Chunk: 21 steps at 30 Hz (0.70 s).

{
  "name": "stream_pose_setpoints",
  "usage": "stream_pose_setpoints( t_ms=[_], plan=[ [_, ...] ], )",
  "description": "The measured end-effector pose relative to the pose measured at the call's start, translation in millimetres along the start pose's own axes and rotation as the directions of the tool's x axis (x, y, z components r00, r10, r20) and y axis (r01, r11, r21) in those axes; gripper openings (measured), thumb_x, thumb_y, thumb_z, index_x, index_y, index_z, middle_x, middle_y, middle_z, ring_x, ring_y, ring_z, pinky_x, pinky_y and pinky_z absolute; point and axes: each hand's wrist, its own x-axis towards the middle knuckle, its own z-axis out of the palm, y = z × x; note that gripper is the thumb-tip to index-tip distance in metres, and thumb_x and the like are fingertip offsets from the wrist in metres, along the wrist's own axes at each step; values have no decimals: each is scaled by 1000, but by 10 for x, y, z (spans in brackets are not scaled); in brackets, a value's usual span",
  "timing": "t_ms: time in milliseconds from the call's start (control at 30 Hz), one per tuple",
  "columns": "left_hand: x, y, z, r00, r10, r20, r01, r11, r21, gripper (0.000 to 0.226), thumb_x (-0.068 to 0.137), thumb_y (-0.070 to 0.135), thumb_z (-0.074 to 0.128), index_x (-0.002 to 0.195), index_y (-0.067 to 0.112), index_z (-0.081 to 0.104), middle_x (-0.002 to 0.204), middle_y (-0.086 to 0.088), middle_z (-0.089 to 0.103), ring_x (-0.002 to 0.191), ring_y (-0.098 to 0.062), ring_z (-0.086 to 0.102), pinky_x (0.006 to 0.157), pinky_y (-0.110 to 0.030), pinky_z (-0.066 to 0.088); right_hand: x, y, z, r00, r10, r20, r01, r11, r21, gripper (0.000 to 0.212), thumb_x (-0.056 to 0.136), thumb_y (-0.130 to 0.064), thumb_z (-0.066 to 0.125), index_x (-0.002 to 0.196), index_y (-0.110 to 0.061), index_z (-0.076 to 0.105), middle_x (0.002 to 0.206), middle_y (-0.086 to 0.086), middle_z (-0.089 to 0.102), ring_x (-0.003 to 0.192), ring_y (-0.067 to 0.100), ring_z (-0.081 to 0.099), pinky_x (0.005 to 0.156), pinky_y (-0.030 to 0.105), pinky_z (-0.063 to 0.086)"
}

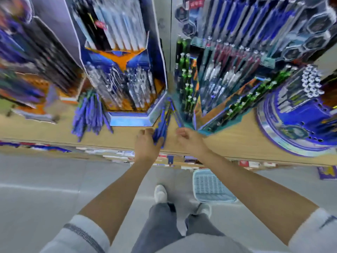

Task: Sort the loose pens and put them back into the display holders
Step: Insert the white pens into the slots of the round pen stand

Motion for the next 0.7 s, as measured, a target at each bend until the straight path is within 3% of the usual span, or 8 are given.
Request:
stream_pose_setpoints(
  t_ms=[33, 100, 167, 233, 400, 500, 600, 700],
  plan=[
    [52, -12, -7, 999, 14, 35, -14, 1000, 8, 45, 86, 31, 68, 123, 8, 56, 117, -16, 58, 112, -34, 50, 90, -37, 36, 47, -44, 70, 999, 33, -10, -32, 999, 24, 29, 94, -6, 57, 120, 5, 58, 99, 8, 62, 82, 4, 57, 75, 5, 42],
    [178, -37, -4, 993, 32, 117, -30, 999, -21, 44, 81, 35, 73, 114, 10, 58, 108, -10, 63, 107, -29, 55, 80, -36, 40, 139, -113, 202, 994, 109, -25, -106, 990, 88, 35, 91, -24, 63, 119, -1, 62, 96, 7, 64, 86, 15, 58, 88, 28, 47],
    [281, -55, 11, 981, 37, 189, -35, 999, -15, 40, 75, 39, 77, 98, 11, 60, 91, -6, 63, 95, -28, 60, 66, -32, 38, 217, -122, 296, 993, 119, -10, -118, 989, 90, 36, 86, -39, 64, 105, -8, 67, 86, 2, 64, 80, 16, 58, 86, 40, 50],
    [347, -47, 1, 973, 24, 231, -28, 999, 15, 41, 72, 40, 78, 94, 9, 63, 85, -6, 61, 88, -28, 61, 61, -30, 34, 255, -167, 354, 992, 126, -25, -123, 987, 103, 26, 87, -36, 64, 97, -12, 70, 77, -3, 66, 72, 14, 59, 84, 45, 53],
    [451, -106, -84, 958, 27, 285, -25, 1000, -10, 47, 74, 39, 78, 101, 8, 56, 84, -2, 53, 81, -25, 56, 61, -29, 31, 347, -283, 392, 974, 195, -116, -197, 980, 1, 29, 83, -43, 70, 85, -14, 75, 72, 3, 70, 68, 16, 63, 76, 42, 54],
    [515, -179, -150, 923, 27, 384, 18, 993, -114, 46, 74, 31, 81, 105, 6, 58, 90, -4, 57, 87, -27, 61, 65, -29, 39, 395, -340, 386, 962, 240, -129, -252, 964, -84, 34, 79, -44, 72, 73, -10, 74, 65, 9, 68, 63, 25, 64, 69, 42, 54],
    [533, -207, -208, 883, 62, 465, 124, 925, -359, 19, 82, 26, 76, 80, 11, 64, 72, -8, 59, 62, -24, 58, 51, -24, 41, 431, -366, 390, 952, 287, -108, -294, 955, -46, 31, 71, -38, 69, 74, -8, 73, 71, 15, 72, 72, 33, 70, 73, 51, 57],
    [549, -233, -196, 885, 28, 465, 176, 904, -390, 25, 90, 26, 65, 73, 8, 62, 61, -9, 59, 51, -21, 50, 51, -24, 41, 418, -406, 381, 949, 305, -78, -308, 951, -24, 27, 77, -32, 65, 80, -7, 73, 77, 16, 73, 76, 32, 71, 76, 49, 58]
  ],
)
